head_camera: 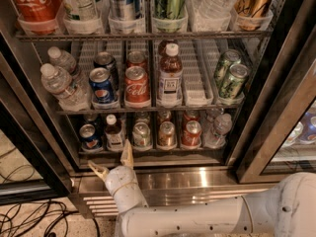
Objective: Pick blue plastic bottle from bottom shelf of fridge
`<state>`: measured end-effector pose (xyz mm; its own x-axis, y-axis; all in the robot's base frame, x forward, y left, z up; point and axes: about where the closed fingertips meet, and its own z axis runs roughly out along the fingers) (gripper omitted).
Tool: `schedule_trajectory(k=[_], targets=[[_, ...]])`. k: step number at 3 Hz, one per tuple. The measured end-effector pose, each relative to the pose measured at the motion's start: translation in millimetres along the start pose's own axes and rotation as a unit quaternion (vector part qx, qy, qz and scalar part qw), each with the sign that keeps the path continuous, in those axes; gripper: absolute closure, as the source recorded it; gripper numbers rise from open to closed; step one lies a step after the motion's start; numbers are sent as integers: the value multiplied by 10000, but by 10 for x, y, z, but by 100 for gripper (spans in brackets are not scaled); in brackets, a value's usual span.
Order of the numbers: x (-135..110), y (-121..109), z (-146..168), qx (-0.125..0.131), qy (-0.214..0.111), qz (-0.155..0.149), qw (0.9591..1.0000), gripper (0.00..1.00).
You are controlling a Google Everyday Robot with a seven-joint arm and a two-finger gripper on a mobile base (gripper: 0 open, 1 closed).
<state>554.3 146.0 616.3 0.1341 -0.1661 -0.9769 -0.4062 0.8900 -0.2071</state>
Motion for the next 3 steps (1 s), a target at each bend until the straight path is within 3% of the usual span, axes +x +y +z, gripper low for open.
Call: schedule_trajectory(k=[1,3], targets=[[9,-37,-5,177,16,50,9998,29],[66,-114,11,447,101,69,9989,23]])
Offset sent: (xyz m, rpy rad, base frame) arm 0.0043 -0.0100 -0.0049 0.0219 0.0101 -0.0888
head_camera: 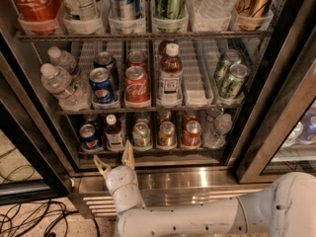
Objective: Pick blue plastic bottle from bottom shelf of fridge
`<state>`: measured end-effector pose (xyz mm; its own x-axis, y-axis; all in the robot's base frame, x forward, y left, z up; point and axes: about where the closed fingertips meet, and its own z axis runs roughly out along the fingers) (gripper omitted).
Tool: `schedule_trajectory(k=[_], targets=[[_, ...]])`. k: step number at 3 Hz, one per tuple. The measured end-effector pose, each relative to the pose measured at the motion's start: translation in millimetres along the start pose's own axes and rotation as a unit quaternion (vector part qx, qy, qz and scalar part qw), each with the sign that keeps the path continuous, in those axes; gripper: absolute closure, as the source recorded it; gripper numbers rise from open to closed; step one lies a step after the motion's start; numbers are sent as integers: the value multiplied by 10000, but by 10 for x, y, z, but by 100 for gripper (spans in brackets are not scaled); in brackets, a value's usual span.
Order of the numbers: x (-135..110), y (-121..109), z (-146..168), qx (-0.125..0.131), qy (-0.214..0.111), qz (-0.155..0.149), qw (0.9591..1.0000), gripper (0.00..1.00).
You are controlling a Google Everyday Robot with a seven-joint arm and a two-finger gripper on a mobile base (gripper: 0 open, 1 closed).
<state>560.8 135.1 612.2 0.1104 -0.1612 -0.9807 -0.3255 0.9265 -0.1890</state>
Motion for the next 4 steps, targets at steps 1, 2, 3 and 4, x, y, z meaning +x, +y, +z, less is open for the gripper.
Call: schedule_trajectory(k=[1,2,3,4], targets=[[23,1,72,45,21,32,10000,26],[21,13,173,88,-3,43,10000,27],[35,12,251,151,-3,44,9999,29],[50,-13,307,232,2,42,9997,37]])
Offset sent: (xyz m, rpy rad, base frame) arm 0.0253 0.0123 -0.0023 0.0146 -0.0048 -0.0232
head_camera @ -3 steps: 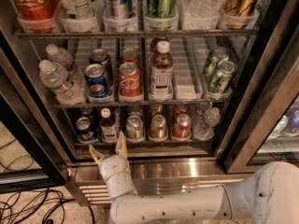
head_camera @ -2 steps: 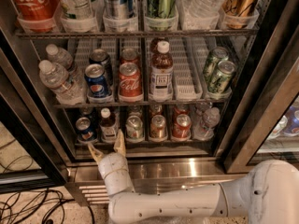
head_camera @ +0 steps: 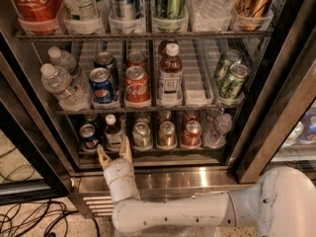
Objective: Pick blue plastic bottle from bottom shelf of fridge
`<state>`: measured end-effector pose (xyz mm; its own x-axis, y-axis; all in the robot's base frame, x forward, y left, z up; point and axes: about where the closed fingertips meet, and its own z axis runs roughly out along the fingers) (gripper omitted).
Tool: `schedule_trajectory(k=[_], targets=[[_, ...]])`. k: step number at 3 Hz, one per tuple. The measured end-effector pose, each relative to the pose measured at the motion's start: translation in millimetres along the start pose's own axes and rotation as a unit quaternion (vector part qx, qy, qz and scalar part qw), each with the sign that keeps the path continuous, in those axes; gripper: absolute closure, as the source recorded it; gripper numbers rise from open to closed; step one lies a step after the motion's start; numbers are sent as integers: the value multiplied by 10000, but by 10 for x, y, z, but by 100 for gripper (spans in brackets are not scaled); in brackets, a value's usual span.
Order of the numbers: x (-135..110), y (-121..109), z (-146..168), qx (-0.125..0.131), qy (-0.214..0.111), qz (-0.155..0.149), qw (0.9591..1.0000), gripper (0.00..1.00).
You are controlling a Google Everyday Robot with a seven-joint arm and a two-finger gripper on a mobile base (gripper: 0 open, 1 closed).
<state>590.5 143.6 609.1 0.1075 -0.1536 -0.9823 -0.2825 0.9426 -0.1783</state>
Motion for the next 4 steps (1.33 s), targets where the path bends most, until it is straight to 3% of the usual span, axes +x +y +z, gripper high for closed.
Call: schedule_trajectory(k=[3,4], targets=[[30,-185,208,375,88,-217,9990,31],[22,-197,266,380,91,-224,9990,32]])
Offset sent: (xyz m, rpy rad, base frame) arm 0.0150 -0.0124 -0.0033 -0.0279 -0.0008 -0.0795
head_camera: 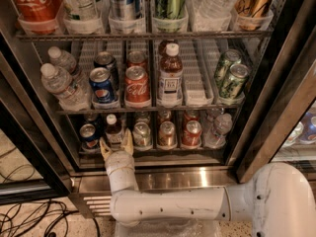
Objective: Pick blue plastic bottle from bottom shelf of fridge
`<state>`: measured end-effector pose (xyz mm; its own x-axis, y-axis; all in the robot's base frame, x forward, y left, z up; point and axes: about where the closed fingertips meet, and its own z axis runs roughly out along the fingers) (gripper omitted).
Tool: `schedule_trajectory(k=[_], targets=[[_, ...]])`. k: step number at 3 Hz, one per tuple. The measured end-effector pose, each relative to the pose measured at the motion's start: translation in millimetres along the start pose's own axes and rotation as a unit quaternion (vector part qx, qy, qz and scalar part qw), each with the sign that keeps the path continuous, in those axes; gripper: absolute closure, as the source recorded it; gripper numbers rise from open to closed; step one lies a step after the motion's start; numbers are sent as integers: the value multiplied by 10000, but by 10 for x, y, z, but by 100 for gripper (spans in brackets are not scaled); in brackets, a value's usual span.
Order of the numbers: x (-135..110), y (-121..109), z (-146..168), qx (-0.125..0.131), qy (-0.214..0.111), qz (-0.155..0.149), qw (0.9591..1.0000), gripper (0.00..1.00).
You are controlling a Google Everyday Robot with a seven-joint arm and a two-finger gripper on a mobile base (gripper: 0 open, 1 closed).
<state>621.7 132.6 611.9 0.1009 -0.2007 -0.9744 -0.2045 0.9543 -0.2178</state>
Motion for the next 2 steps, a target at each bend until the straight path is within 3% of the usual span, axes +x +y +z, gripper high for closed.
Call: schedule_trajectory(k=[2], targets=[[71,40,80,-211,111,166,9996,74]])
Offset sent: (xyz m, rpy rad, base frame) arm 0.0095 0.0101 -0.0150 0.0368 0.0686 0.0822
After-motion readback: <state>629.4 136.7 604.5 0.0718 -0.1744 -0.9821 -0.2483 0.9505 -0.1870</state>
